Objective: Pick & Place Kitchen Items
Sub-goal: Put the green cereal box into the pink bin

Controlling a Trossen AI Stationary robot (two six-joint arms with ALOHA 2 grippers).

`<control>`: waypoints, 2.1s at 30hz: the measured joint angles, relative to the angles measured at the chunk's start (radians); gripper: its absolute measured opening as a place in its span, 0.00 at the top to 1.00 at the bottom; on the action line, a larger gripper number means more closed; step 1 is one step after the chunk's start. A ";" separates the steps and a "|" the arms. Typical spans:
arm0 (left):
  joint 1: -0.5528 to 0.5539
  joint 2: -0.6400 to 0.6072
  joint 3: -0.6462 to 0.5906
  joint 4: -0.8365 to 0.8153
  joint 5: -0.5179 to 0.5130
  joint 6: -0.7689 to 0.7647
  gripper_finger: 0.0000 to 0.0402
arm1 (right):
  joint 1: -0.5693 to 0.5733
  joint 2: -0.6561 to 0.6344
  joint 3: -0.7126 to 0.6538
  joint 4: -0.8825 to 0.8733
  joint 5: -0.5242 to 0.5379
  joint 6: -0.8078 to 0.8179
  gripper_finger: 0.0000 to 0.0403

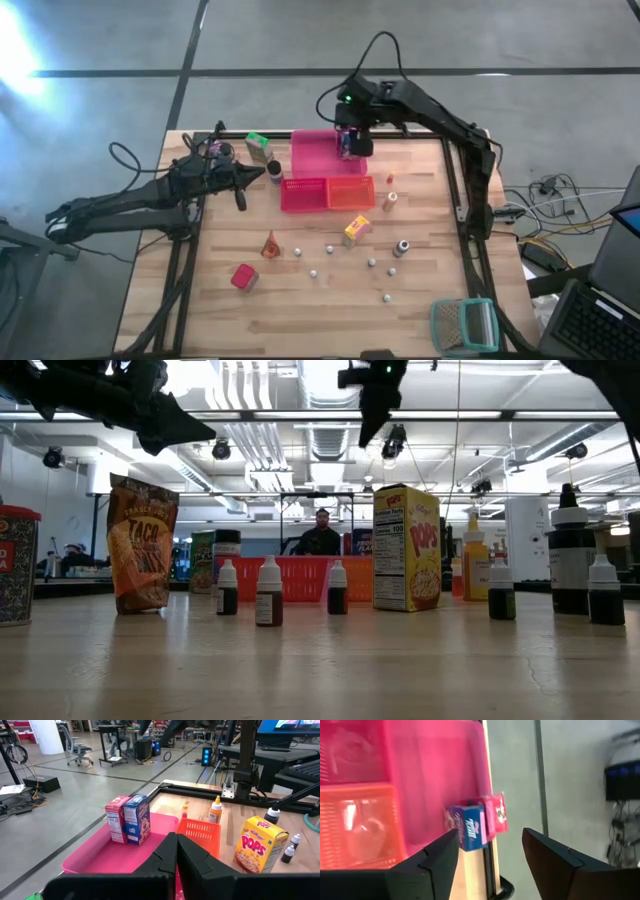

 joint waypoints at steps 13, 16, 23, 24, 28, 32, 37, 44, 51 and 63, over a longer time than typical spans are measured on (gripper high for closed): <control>0.000 0.000 0.000 -0.046 0.000 0.000 0.98 | 0.222 -0.027 0.000 -0.008 -0.005 0.001 0.61; 0.000 0.000 0.000 -0.046 0.000 0.000 0.98 | 0.257 -0.025 -0.001 -0.012 -0.005 0.040 0.63; 0.000 0.000 0.000 -0.048 0.000 0.000 0.98 | 0.313 -0.024 -0.022 -0.069 -0.005 0.120 0.67; 0.000 0.000 0.000 -0.047 0.000 0.000 0.98 | 0.319 -0.024 -0.025 -0.077 -0.005 0.131 0.67; 0.000 0.000 0.000 -0.055 0.000 0.000 0.98 | 0.341 -0.024 -0.044 -0.090 -0.004 0.157 0.69; 0.000 0.000 0.003 -0.103 0.032 -0.038 0.98 | 0.349 -0.024 -0.075 -0.076 -0.005 0.206 0.72; 0.003 0.000 0.005 -0.145 0.027 -0.071 0.97 | 0.349 -0.039 -0.144 -0.089 -0.005 0.295 0.76; 0.067 0.045 0.187 -0.412 -0.045 0.026 0.78 | 0.341 -0.088 -0.262 0.017 -0.032 0.299 0.82; 0.123 0.118 0.387 -0.708 -0.088 0.071 0.60 | 0.330 -0.098 -0.317 0.138 -0.034 0.225 0.87; 0.267 0.264 0.436 -0.936 -0.270 -0.062 0.59 | 0.245 -0.098 -0.366 0.230 -0.106 0.155 0.80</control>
